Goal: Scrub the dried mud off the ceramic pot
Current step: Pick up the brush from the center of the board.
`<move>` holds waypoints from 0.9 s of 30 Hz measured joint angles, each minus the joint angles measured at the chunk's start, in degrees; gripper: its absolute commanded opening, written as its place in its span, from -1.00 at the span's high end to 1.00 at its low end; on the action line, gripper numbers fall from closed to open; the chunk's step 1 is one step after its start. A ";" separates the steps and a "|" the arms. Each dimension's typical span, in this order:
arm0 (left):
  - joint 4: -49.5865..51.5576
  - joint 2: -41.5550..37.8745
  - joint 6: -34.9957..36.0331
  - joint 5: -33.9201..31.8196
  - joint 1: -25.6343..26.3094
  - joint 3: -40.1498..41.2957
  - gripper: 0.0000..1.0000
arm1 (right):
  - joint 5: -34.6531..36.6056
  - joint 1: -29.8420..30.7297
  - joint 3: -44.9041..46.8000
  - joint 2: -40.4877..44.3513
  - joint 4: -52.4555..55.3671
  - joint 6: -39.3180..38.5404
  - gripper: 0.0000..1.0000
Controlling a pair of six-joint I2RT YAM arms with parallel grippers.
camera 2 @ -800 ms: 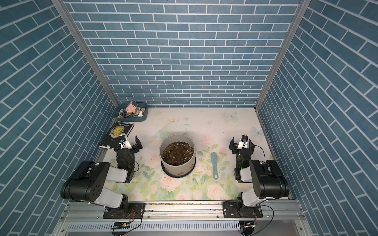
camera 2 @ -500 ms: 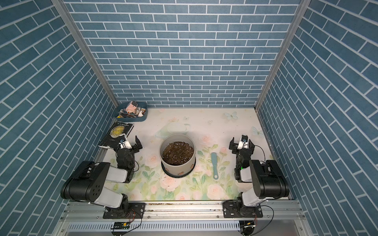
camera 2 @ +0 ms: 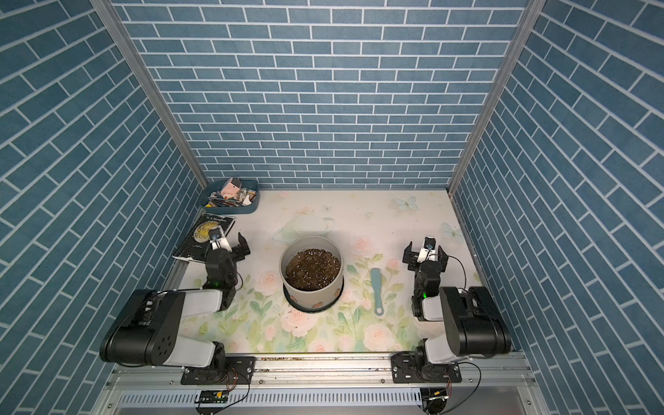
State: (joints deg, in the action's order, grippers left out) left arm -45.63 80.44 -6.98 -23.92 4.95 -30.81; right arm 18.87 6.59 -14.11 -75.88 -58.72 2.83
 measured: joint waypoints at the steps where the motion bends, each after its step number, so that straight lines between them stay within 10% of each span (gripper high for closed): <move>1: 5.11 -0.81 -1.73 -0.26 -0.09 -5.62 -0.63 | 1.86 0.55 -3.34 4.02 6.88 2.38 -0.99; 6: 23.06 -8.70 -12.04 2.73 3.19 -21.92 -0.56 | 2.69 -0.33 -14.97 16.83 28.61 19.19 -0.99; 13: 36.24 -18.23 -21.31 4.76 27.58 -15.47 -0.51 | 6.12 17.27 -24.63 11.17 64.13 33.55 -0.99; 19: 43.43 -23.87 -26.12 4.70 34.03 -10.88 -0.51 | 0.00 18.29 -14.95 20.46 71.04 37.59 -0.77; 27: 44.81 -26.32 -27.80 4.96 34.99 -10.95 -0.51 | -5.44 30.51 -15.89 10.60 74.58 38.23 -0.32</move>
State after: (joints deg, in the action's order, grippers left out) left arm -0.82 54.13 -34.79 -18.96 39.94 -41.76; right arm 13.43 37.10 -30.00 -65.28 15.86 41.06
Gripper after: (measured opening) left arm 0.755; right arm 0.669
